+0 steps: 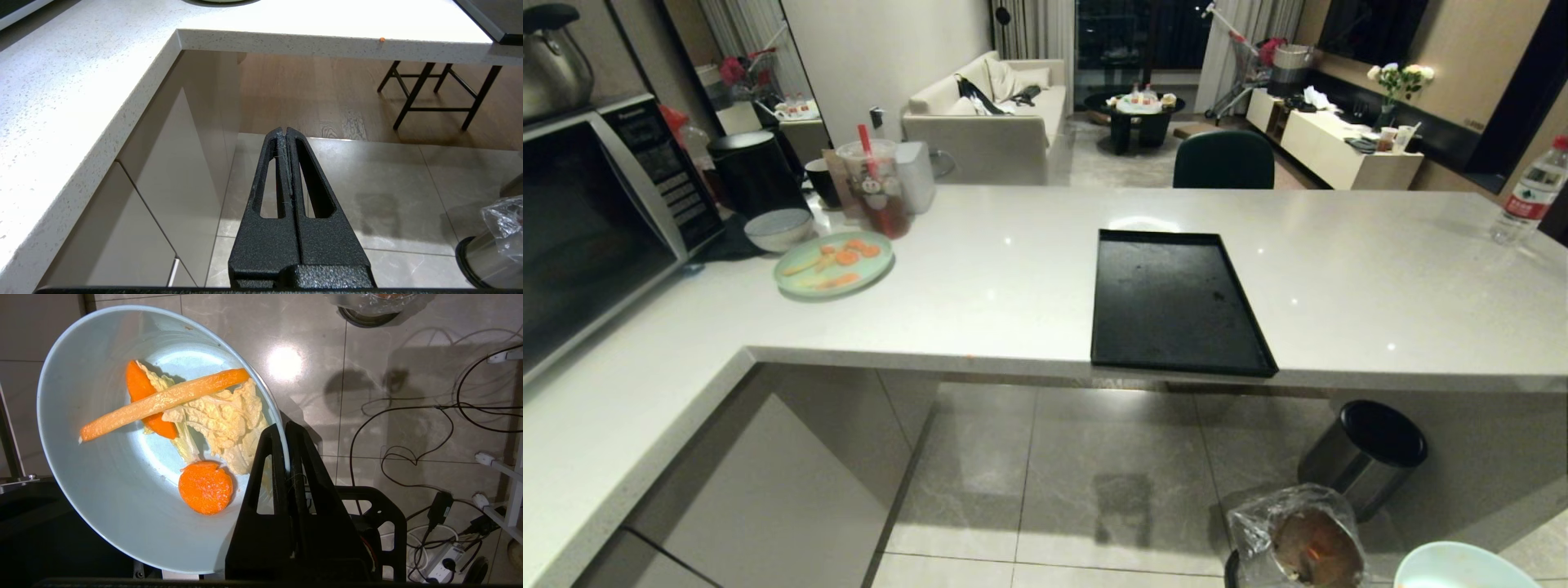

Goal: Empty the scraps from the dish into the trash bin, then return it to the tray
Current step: Move the bowl over the trash can

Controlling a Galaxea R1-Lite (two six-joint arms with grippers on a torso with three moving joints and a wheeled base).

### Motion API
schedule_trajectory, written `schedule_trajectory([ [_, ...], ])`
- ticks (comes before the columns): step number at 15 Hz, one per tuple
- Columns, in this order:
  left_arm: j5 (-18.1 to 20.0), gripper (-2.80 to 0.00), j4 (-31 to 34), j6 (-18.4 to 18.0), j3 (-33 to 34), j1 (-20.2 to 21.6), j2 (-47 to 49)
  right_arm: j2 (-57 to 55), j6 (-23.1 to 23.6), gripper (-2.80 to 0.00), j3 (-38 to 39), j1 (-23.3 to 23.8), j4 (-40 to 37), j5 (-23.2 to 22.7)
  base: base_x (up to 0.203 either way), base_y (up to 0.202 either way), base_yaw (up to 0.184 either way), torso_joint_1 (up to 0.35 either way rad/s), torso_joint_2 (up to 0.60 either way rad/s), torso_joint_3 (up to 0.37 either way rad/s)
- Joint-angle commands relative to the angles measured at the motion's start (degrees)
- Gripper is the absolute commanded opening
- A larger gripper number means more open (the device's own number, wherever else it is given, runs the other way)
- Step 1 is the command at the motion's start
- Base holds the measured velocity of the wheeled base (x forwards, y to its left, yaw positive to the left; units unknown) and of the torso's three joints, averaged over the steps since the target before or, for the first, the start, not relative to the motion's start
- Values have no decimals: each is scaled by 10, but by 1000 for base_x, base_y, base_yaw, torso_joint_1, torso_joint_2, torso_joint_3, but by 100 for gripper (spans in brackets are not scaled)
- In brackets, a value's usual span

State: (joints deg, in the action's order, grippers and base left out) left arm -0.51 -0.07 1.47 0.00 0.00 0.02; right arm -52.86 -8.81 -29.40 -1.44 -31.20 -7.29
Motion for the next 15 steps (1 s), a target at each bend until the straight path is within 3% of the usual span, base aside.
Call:
schedule_trajectory([
  [1, 0, -280, 0, 0, 0, 0, 1, -2, 0, -280, -1, 4, -2, 0, 0, 0, 0, 0, 0, 0],
  [15, 0, -280, 0, 0, 0, 0, 1, -4, -1, -280, -6, 8, -5, 0, 0, 0, 0, 0, 0, 0],
])
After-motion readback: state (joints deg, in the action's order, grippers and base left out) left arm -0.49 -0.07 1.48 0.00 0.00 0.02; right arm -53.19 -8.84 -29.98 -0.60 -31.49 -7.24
